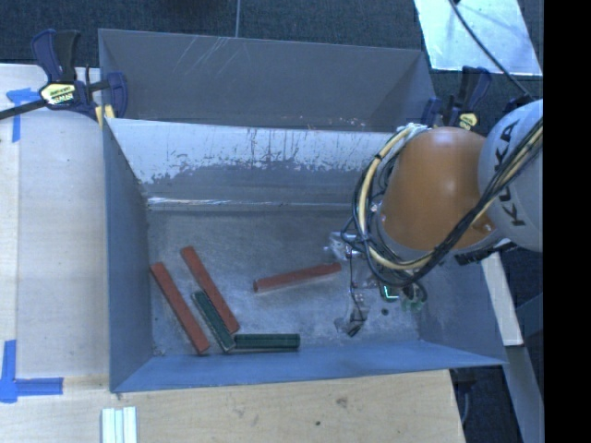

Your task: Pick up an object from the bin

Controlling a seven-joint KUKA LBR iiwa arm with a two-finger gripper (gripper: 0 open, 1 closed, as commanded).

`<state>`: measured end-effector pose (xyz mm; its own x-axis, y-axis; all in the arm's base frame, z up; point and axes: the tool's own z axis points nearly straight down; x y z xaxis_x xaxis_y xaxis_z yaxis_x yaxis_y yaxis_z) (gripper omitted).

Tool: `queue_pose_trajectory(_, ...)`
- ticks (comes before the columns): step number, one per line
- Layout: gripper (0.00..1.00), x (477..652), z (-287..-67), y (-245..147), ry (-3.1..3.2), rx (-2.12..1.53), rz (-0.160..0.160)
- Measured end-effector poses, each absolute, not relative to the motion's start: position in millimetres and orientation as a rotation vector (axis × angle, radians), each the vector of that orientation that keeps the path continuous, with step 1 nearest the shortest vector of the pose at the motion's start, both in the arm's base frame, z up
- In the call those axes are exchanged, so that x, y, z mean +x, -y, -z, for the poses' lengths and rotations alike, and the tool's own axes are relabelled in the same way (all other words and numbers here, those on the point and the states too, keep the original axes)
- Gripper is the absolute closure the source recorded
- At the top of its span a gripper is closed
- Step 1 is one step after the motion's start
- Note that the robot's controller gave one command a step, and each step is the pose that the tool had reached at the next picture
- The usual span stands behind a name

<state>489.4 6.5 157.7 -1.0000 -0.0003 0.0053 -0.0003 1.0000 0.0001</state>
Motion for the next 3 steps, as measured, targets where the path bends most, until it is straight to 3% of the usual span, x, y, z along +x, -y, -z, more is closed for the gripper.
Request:
queue_pose_trajectory(1, 0.00, 556.6, -66, 0, 3.143, 0.104, -0.001)
queue_pose_trajectory(2, 1.00, 556.8, -71, 0, 3.148, 0.102, 0.000)
queue_pose_trajectory(3, 1.00, 548.3, -270, -16, 3.146, 0.234, -0.001)
